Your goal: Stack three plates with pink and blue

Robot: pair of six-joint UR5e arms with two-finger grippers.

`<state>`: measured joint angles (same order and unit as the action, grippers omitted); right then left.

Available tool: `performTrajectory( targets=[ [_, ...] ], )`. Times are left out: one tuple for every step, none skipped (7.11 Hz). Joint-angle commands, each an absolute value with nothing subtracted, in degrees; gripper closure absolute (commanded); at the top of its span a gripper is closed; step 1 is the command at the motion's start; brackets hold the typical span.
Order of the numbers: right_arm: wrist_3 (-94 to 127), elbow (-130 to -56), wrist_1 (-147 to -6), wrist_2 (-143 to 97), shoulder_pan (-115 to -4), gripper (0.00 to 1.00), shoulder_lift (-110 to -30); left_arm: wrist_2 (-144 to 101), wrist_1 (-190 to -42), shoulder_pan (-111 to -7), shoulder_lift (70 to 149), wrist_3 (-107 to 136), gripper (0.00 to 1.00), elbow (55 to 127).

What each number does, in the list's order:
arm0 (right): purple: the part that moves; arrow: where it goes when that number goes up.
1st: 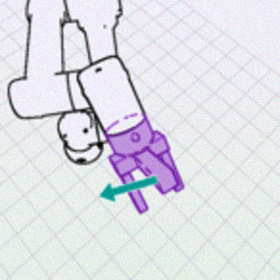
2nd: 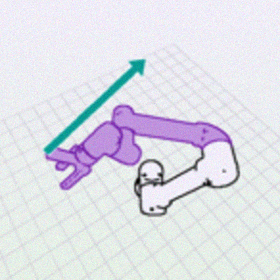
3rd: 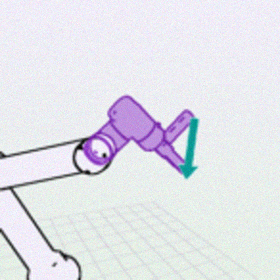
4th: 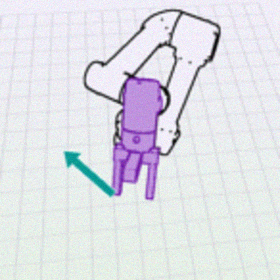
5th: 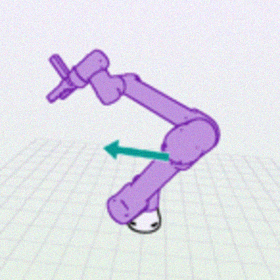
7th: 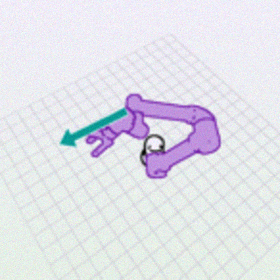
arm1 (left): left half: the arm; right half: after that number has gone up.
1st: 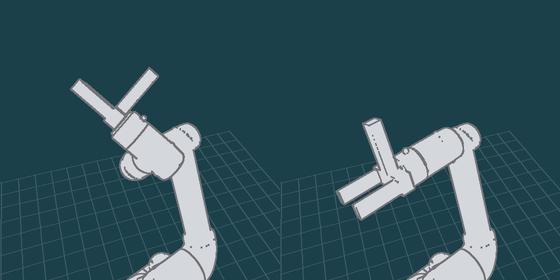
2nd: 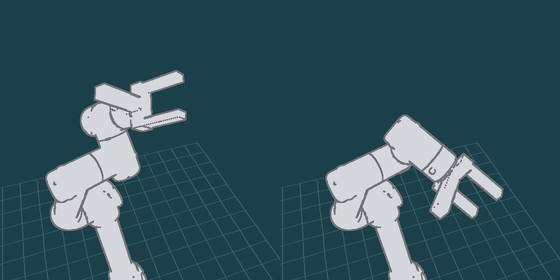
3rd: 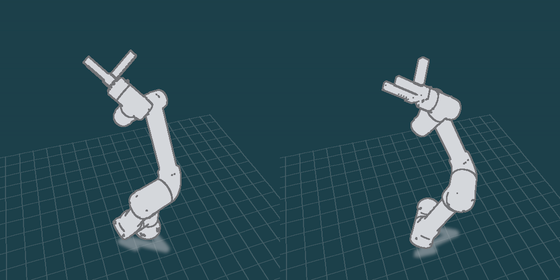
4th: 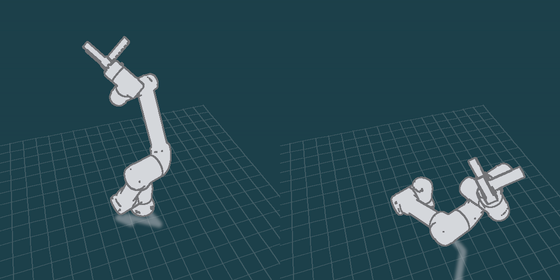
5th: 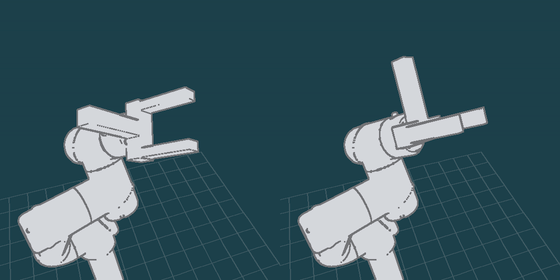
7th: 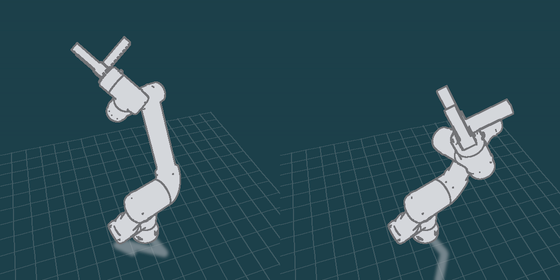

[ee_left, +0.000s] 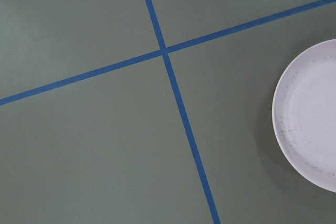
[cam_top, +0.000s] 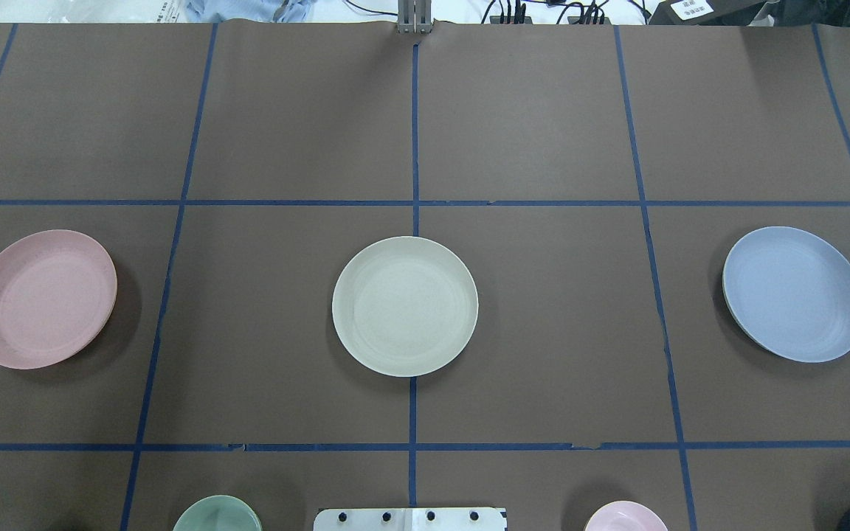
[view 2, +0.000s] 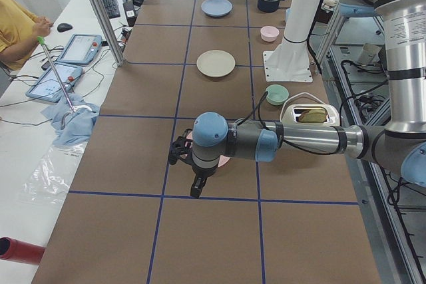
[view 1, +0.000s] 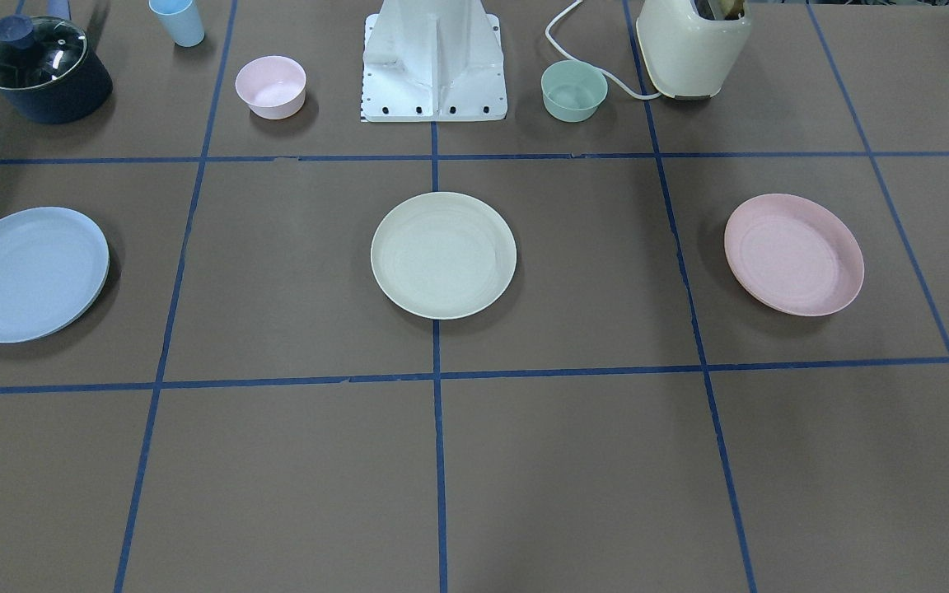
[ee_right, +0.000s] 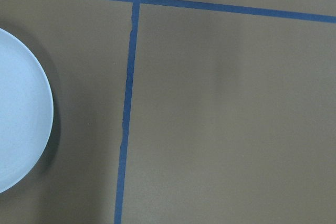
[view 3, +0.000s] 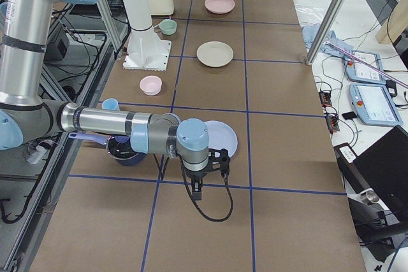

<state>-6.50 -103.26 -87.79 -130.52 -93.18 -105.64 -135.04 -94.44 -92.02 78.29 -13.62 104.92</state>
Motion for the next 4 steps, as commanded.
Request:
performTrajectory(
  targets=[
    [-6.5,-103.4,-87.7,-130.6,-93.2,0.00,-105.4,-135.2,-99.6,-92.0,78.2,-13.6,0.00,105.3],
    [-5.9,-105.5,-87.3,-130.6,-93.2,0.00,-105.1,-135.2,-102.2,-92.0,78.3,-13.6,0.00,106.8],
    [-5.5,-107.7,-82.1,-131.0,-93.3,0.00,-104.9,-135.2,-106.8,-92.0,78.4,-13.2,0.00,108.4],
    [-5.5,-107.1,-76.6,-130.3,-93.2,0.00,-104.8,-135.0,-115.8,-92.0,78.4,-13.1,0.00,108.4]
  ],
)
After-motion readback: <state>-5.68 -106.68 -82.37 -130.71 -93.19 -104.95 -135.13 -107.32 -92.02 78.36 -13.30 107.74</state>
